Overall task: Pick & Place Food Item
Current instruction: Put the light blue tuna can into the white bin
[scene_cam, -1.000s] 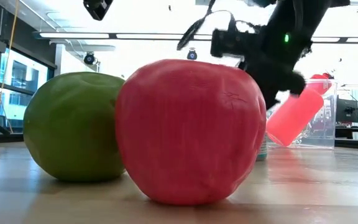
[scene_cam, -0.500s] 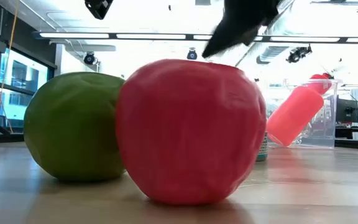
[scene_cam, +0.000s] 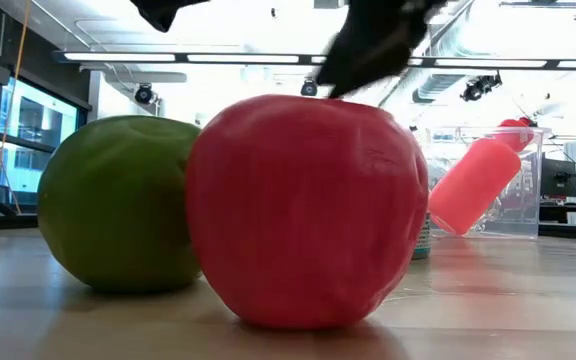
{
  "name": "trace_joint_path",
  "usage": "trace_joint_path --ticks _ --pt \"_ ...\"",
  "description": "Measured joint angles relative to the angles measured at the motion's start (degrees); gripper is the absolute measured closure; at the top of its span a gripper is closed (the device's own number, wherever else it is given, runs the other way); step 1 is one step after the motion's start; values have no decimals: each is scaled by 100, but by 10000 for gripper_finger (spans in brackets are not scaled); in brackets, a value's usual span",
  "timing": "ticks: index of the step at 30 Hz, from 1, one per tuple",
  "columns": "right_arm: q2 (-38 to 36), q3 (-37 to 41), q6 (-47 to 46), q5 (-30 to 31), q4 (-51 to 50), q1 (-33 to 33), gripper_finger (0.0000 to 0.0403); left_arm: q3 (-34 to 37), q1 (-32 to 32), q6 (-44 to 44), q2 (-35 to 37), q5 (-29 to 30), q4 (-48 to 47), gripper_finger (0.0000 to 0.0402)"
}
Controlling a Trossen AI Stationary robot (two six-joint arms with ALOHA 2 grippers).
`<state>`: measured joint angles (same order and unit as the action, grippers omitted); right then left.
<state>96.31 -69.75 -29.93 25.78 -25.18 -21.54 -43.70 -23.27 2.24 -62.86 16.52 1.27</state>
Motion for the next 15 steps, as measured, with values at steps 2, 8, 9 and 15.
trace_joint_path --ticks 2,8,9,15 --pt "-76 -5 -842 -203 -909 -9 148 0 -2 -207 15 657 -87 197" --pt "-98 15 -1724 1 -2106 3 147 0 20 -120 141 2191 -342 197" --pt "-98 15 -1715 -20 -2080 28 150 0 46 -93 141 2208 -440 197" --pt "-50 6 -1703 -296 -1865 182 169 0 113 377 119 1742 -1113 197"
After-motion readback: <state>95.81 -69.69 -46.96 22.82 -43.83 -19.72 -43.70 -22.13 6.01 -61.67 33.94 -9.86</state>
